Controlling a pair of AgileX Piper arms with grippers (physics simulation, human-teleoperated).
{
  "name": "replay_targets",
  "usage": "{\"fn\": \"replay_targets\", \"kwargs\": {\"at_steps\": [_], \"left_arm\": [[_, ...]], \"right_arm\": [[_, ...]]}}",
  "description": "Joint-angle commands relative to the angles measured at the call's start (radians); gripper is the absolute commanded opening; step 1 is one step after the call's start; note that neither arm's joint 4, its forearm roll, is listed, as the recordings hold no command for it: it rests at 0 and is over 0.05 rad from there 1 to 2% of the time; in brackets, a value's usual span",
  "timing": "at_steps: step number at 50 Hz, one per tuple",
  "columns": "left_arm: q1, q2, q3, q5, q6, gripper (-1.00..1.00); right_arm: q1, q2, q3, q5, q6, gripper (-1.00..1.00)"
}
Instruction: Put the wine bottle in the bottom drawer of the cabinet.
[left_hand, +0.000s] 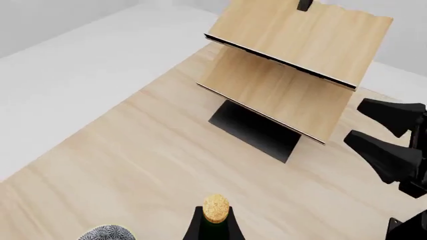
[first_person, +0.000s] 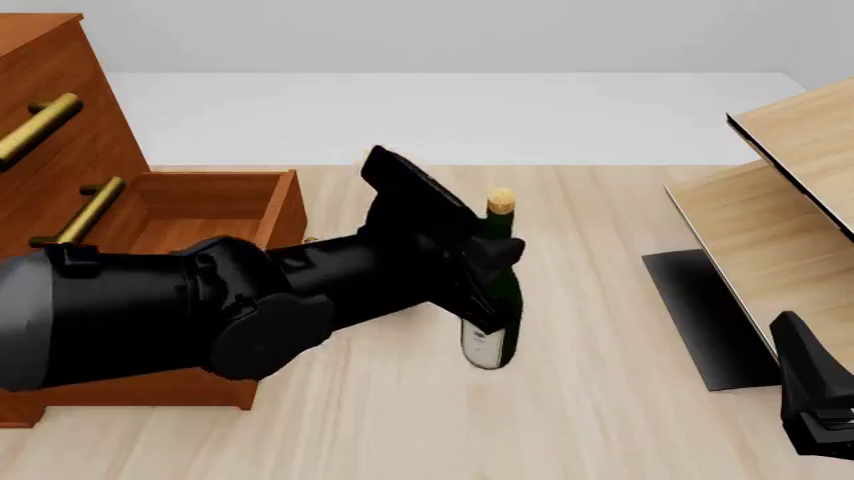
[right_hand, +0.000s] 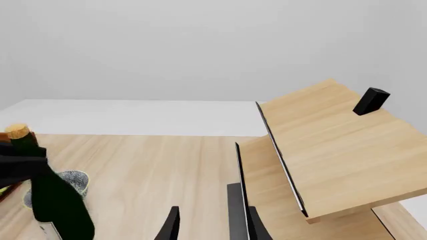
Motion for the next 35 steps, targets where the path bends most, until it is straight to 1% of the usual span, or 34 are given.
{"fn": "replay_targets", "kwargs": {"at_steps": [1,3,4,5,6,8,9,10,15,16,18,20,21,22,25,28,29,30,31,32,35], "left_arm": [[0.019,-0.135,0.006,0.045,0.014,-1.00],[0.013,-0.153,0.007,0.057,0.008,-1.00],[0.029,-0.175,0.018,0.053,0.026,-1.00],[0.015,-0.187,0.019,0.062,0.049,-1.00],[0.017,-0.197,0.016,0.077,0.034,-1.00],[0.019,-0.219,0.020,0.081,0.060,-1.00],[0.013,-0.229,0.015,0.099,0.040,-1.00],[0.022,-0.248,0.020,0.101,0.061,-1.00],[0.028,-0.297,0.007,0.146,0.061,-1.00],[0.041,-0.307,0.008,0.151,0.066,-1.00],[0.035,-0.318,0.008,0.161,0.070,-1.00],[0.050,-0.334,0.010,0.172,0.083,-1.00],[0.049,-0.348,0.009,0.178,0.073,-1.00],[0.063,-0.358,0.010,0.188,0.086,-1.00],[0.097,-0.398,0.008,0.209,0.083,-1.00],[0.120,-0.432,-0.007,0.249,0.096,-1.00],[0.133,-0.449,-0.003,0.246,0.106,-1.00],[0.144,-0.457,-0.010,0.262,0.094,-1.00],[0.150,-0.466,-0.010,0.272,0.112,-1.00],[0.162,-0.479,-0.010,0.280,0.100,-1.00],[0.187,-0.493,-0.008,0.292,0.117,-1.00]], "right_arm": [[0.001,0.000,0.000,-0.001,-0.001,1.00],[0.003,0.000,0.001,-0.001,-0.002,1.00],[0.003,0.000,0.000,-0.001,-0.002,1.00],[0.002,0.000,0.000,0.000,0.000,1.00],[0.002,0.000,0.000,0.000,-0.002,1.00],[0.003,0.000,-0.001,0.000,-0.002,1.00],[0.004,0.000,-0.001,0.000,-0.002,1.00],[0.004,0.000,-0.001,0.000,-0.002,1.00],[0.006,0.000,-0.002,0.001,-0.002,1.00],[0.005,0.000,-0.002,0.001,-0.002,1.00],[0.007,0.000,-0.001,0.001,-0.003,1.00],[0.007,0.000,0.000,0.000,-0.003,1.00],[0.008,0.000,0.001,0.000,-0.003,1.00],[0.008,0.000,0.001,0.000,-0.004,1.00],[0.006,0.000,0.000,0.000,-0.003,1.00],[0.007,0.000,0.001,-0.001,-0.004,1.00],[0.007,0.000,0.000,-0.001,-0.004,1.00],[0.007,0.000,0.000,0.000,-0.003,1.00],[0.006,0.000,0.000,0.000,-0.003,1.00],[0.005,0.000,0.000,0.000,-0.002,1.00],[0.008,0.000,0.000,0.000,-0.004,1.00]]}}
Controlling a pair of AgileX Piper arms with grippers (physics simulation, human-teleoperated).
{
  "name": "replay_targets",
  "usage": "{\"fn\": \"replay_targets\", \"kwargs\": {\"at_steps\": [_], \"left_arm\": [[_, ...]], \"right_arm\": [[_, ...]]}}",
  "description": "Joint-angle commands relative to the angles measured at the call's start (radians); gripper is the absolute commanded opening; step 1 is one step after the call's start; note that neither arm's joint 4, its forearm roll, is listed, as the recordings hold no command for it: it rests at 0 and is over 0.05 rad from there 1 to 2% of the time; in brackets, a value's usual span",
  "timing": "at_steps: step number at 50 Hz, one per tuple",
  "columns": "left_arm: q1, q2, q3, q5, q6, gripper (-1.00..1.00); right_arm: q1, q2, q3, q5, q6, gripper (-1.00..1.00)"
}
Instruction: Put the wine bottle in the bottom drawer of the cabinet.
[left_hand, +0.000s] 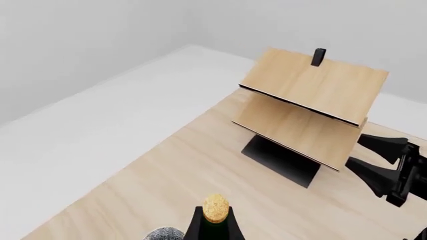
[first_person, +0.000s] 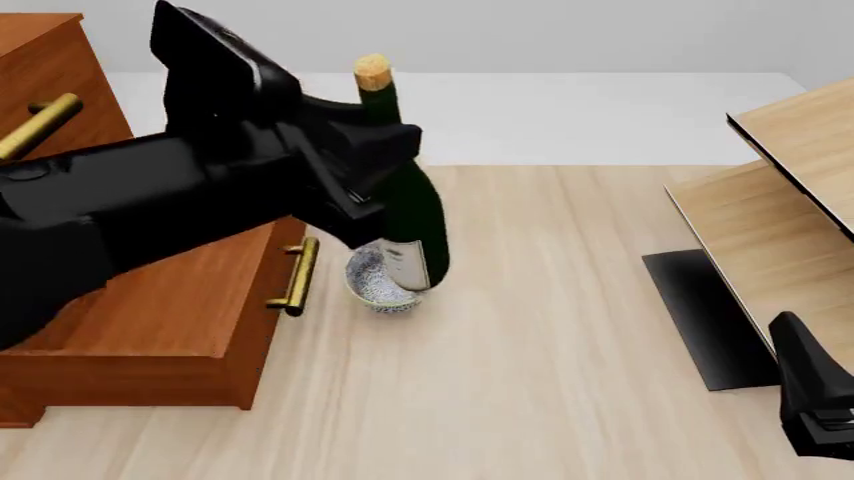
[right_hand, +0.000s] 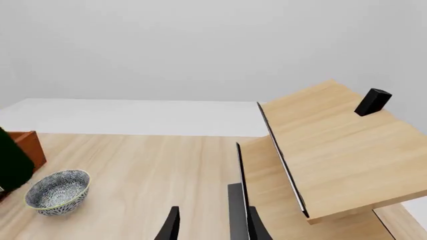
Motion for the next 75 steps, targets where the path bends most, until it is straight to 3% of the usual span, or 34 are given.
{"fn": "replay_targets", "kwargs": {"at_steps": [1,18,20,22,24,32,39,43,47,50,51,53,57,59,70,75], "left_arm": [[0.112,-0.118,-0.018,0.079,0.014,-1.00],[0.270,-0.255,0.003,0.182,0.049,-1.00],[0.304,-0.284,0.019,0.181,0.093,-1.00],[0.342,-0.294,0.006,0.203,0.043,-1.00],[0.370,-0.307,0.006,0.222,0.078,-1.00],[0.475,-0.354,-0.017,0.290,0.072,-1.00],[0.501,-0.370,-0.024,0.336,0.078,-1.00],[0.539,-0.351,-0.054,0.379,0.022,-1.00],[0.555,-0.314,-0.051,0.401,0.035,-1.00],[0.545,-0.298,-0.057,0.406,0.017,-1.00],[0.546,-0.290,-0.046,0.399,0.055,-1.00],[0.549,-0.274,-0.049,0.410,0.020,-1.00],[0.562,-0.257,-0.053,0.406,0.037,-1.00],[0.565,-0.241,-0.061,0.412,0.006,-1.00],[0.605,-0.218,-0.053,0.382,0.039,-1.00],[0.622,-0.212,-0.053,0.386,0.007,-1.00]], "right_arm": [[0.002,0.000,0.000,-0.001,0.000,1.00],[0.005,0.000,-0.001,0.000,-0.005,1.00],[0.007,0.000,0.000,0.001,-0.007,1.00],[0.008,0.000,0.000,0.000,-0.007,1.00],[0.008,0.000,-0.001,0.000,-0.005,1.00],[0.010,0.000,-0.002,0.001,-0.006,1.00],[0.010,0.000,-0.001,0.000,-0.006,1.00],[0.010,0.000,-0.001,0.001,-0.007,1.00],[0.011,0.000,-0.001,0.000,-0.006,1.00],[0.011,0.000,-0.001,0.000,-0.007,1.00],[0.011,0.000,-0.001,0.000,-0.003,1.00],[0.010,0.000,-0.001,0.000,-0.003,1.00],[0.011,0.000,0.000,0.000,-0.006,1.00],[0.011,0.000,0.001,-0.001,-0.009,1.00],[0.009,0.000,0.001,0.000,-0.007,1.00],[0.008,0.000,0.001,0.000,-0.006,1.00]]}}
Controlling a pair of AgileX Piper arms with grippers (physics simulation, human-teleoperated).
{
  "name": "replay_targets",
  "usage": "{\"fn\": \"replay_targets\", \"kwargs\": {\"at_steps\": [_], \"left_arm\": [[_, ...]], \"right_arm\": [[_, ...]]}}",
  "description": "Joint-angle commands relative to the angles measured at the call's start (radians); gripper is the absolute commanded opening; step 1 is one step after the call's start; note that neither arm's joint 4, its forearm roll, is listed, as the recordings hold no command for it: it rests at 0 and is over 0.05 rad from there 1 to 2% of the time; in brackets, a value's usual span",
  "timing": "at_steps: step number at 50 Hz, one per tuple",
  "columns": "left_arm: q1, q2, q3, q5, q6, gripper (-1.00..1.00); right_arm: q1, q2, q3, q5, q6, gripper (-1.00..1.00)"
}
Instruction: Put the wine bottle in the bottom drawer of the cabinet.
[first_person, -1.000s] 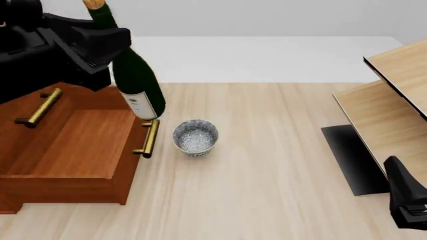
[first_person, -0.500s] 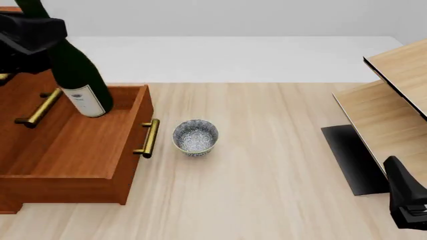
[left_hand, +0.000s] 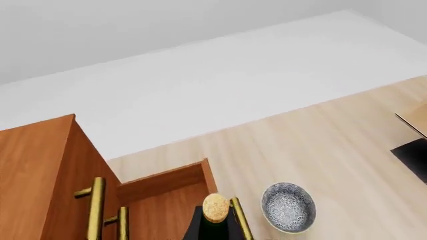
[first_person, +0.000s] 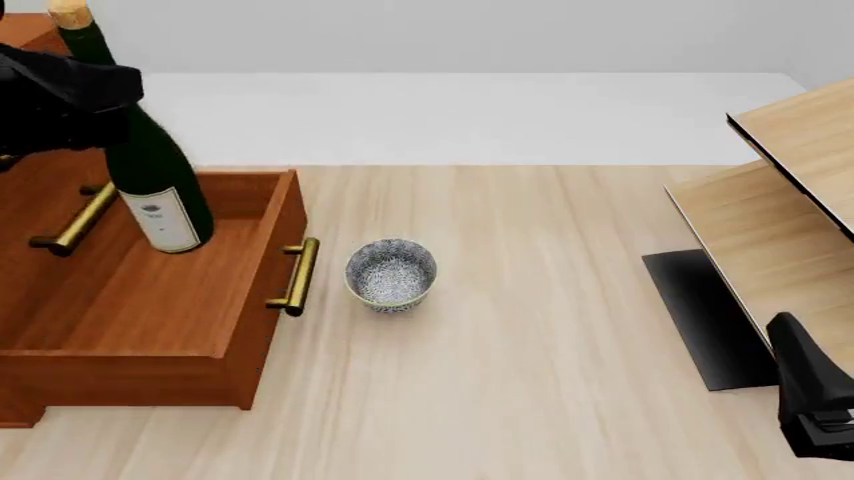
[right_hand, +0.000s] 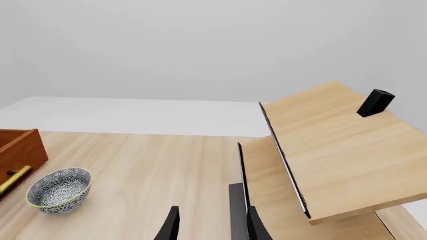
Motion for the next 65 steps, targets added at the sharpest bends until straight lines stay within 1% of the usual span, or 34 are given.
{"fn": "replay_targets", "kwargs": {"at_steps": [1,3,5,6,7,9,10,15,16,21,23,24,25,28,29,36,38,42,48,49,50,52,56,61,62,64,65], "left_arm": [[0.034,0.019,-0.006,-0.004,-0.011,-1.00],[0.051,0.029,-0.007,0.003,-0.016,-1.00],[0.063,0.042,-0.011,0.011,-0.051,-1.00],[0.060,0.040,0.001,0.006,-0.009,-1.00],[0.047,0.035,-0.002,0.008,-0.061,-1.00],[0.042,0.040,0.006,0.011,-0.044,-1.00],[0.049,0.049,0.011,0.005,-0.067,-1.00],[0.066,0.052,0.038,-0.019,-0.048,-1.00],[0.067,0.054,0.036,-0.019,-0.065,-1.00],[0.077,0.047,0.059,-0.035,-0.048,-1.00],[0.080,0.051,0.074,-0.038,-0.060,-1.00],[0.076,0.043,0.083,-0.048,-0.037,-1.00],[0.077,0.047,0.086,-0.046,-0.048,-1.00],[0.080,0.044,0.102,-0.050,-0.048,-1.00],[0.080,0.040,0.107,-0.052,-0.038,-1.00],[0.073,0.025,0.150,-0.066,-0.062,-1.00],[0.075,0.022,0.164,-0.074,-0.058,-1.00],[0.076,0.026,0.174,-0.084,-0.073,-1.00],[0.076,0.025,0.185,-0.091,-0.070,-1.00],[0.074,0.026,0.184,-0.089,-0.082,-1.00],[0.070,0.025,0.188,-0.093,-0.065,-1.00],[0.067,0.029,0.187,-0.091,-0.081,-1.00],[0.060,0.027,0.195,-0.101,-0.073,-1.00],[0.055,0.028,0.201,-0.104,-0.084,-1.00],[0.057,0.027,0.210,-0.107,-0.066,-1.00],[0.054,0.021,0.201,-0.097,-0.066,-1.00],[0.060,0.021,0.197,-0.095,-0.050,-1.00]], "right_arm": [[-0.002,0.000,0.000,-0.001,0.002,1.00],[0.000,0.000,0.001,-0.001,0.001,1.00],[0.000,0.000,0.001,-0.001,-0.003,1.00],[-0.001,0.000,0.001,0.000,0.000,1.00],[-0.001,0.000,0.001,-0.001,-0.002,1.00],[0.000,0.000,0.002,-0.001,-0.002,1.00],[0.001,0.000,0.002,-0.001,-0.001,1.00],[-0.001,0.000,0.001,0.000,-0.002,1.00],[-0.001,0.000,0.001,0.000,0.000,1.00],[0.001,0.000,0.002,0.000,-0.003,1.00],[0.000,0.000,0.002,0.000,-0.001,1.00],[0.000,0.000,0.002,0.000,-0.002,1.00],[-0.001,0.000,0.002,0.000,0.000,1.00],[-0.001,0.000,0.002,0.000,-0.002,1.00],[-0.001,0.000,0.001,0.000,-0.003,1.00],[0.000,0.000,0.002,0.001,-0.003,1.00],[0.001,0.000,0.002,0.001,-0.003,1.00],[0.001,0.000,0.001,0.001,-0.003,1.00],[0.002,0.000,0.001,0.001,-0.004,1.00],[0.002,0.000,0.001,0.001,-0.002,1.00],[0.001,0.000,0.002,0.001,-0.004,1.00],[0.001,0.000,0.002,0.001,-0.002,1.00],[0.001,0.000,0.002,0.001,-0.003,1.00],[0.002,0.000,0.002,0.001,-0.004,1.00],[0.001,0.000,0.002,0.001,-0.003,1.00],[0.001,0.000,0.002,0.000,-0.003,1.00],[0.002,0.000,0.002,0.001,-0.004,1.00]]}}
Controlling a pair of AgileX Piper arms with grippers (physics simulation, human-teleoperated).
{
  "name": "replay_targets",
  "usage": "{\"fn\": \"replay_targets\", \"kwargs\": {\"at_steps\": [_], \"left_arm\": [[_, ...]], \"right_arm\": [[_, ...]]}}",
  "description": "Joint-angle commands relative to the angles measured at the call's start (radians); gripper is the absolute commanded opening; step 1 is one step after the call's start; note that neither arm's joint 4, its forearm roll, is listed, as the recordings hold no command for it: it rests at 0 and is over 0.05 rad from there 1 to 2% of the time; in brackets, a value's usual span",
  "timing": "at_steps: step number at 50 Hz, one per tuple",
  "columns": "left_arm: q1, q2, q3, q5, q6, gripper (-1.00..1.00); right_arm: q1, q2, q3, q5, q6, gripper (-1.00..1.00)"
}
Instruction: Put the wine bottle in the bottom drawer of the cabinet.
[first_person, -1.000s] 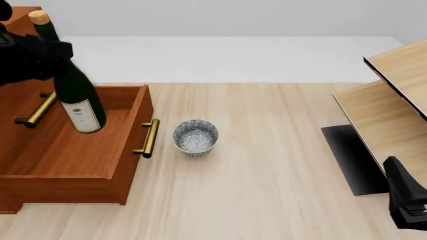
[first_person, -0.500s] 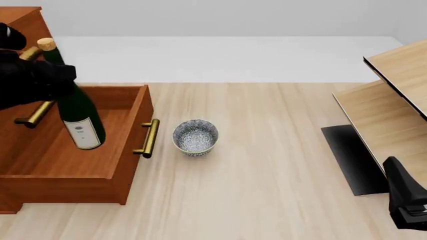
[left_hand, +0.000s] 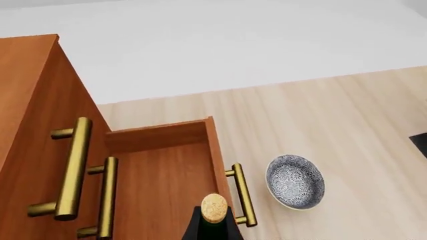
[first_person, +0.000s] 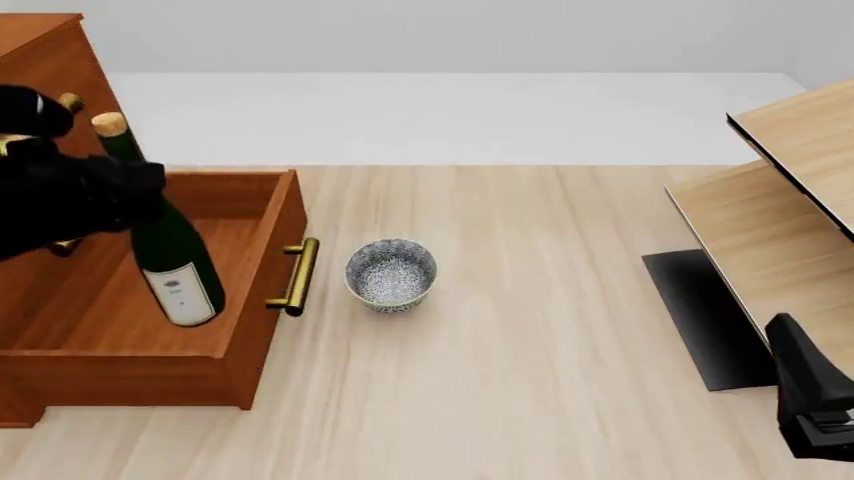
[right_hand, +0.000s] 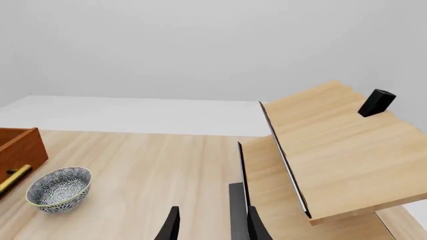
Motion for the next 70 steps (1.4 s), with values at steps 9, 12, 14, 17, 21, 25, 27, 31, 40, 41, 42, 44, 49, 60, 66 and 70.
{"fn": "replay_targets", "kwargs": {"at_steps": [9,12,14,17,21,25,27,31,40,41,42,44,49,60,66,70], "left_arm": [[0.039,0.059,-0.038,0.020,0.091,-1.00],[0.055,0.085,-0.043,0.012,0.115,-1.00],[0.058,0.093,-0.044,0.006,0.121,-1.00],[0.044,0.115,-0.047,0.002,0.083,-1.00],[0.041,0.149,-0.027,-0.025,0.065,-1.00],[0.044,0.172,-0.008,-0.057,0.051,-1.00],[0.037,0.183,-0.006,-0.059,0.029,-1.00],[0.037,0.186,-0.004,-0.066,0.039,-1.00],[0.035,0.211,0.006,-0.079,0.043,-1.00],[0.038,0.208,0.006,-0.078,0.048,-1.00],[0.039,0.213,0.005,-0.073,0.042,-1.00],[0.047,0.220,0.009,-0.074,0.048,-1.00],[0.039,0.253,0.022,-0.074,0.025,-1.00],[0.035,0.299,0.016,-0.068,0.006,-1.00],[0.022,0.359,0.002,-0.056,-0.015,-1.00],[0.020,0.396,-0.009,-0.064,-0.030,-1.00]], "right_arm": [[-0.002,0.000,-0.001,0.000,0.001,1.00],[0.001,0.000,-0.002,0.000,0.002,1.00],[-0.001,0.000,-0.002,0.000,-0.001,1.00],[0.001,0.000,-0.003,0.000,-0.001,1.00],[-0.001,0.000,-0.002,0.000,-0.001,1.00],[-0.002,0.000,-0.002,0.000,0.000,1.00],[-0.001,0.000,-0.002,0.000,0.000,1.00],[-0.002,0.000,-0.003,0.000,0.000,1.00],[-0.002,0.000,-0.002,0.000,-0.003,1.00],[-0.003,0.000,-0.002,0.000,-0.002,1.00],[-0.002,0.000,-0.002,0.000,-0.003,1.00],[-0.001,0.000,-0.002,0.000,-0.002,1.00],[-0.001,0.000,-0.003,0.000,-0.004,1.00],[-0.001,0.000,-0.002,-0.001,-0.001,1.00],[0.000,0.000,-0.003,0.000,-0.002,1.00],[-0.001,0.000,-0.003,0.000,-0.002,1.00]]}}
